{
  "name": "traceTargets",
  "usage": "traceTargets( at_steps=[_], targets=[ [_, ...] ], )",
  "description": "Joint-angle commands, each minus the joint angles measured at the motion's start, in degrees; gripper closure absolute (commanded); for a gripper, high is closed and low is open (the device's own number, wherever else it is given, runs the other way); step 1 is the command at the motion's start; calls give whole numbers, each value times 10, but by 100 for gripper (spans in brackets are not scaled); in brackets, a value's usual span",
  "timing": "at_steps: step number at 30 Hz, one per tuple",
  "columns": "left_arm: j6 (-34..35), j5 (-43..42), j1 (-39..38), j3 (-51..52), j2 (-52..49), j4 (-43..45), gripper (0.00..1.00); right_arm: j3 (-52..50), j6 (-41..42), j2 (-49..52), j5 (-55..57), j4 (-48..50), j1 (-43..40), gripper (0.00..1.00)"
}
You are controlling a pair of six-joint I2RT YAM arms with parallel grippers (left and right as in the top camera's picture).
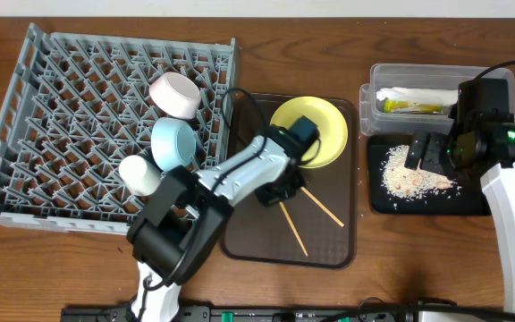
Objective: Sort waste into correct bins and load items into the dishwasher
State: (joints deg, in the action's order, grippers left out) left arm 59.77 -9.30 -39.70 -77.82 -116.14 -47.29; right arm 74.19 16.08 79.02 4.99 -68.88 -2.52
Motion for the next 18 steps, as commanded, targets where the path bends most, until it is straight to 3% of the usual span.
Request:
traceTargets(
  at_steps=[1,6,18],
  targets=[
    [-28,14,26,9,10,-4,92,8,-5,-3,10,-2,-2,1],
    [-117,14,53,8,71,-4,92,8,-5,-3,10,-1,-2,1],
    [-463,14,119,7,229,-45,92,8,-5,-3,10,-1,-2,1]
  ],
)
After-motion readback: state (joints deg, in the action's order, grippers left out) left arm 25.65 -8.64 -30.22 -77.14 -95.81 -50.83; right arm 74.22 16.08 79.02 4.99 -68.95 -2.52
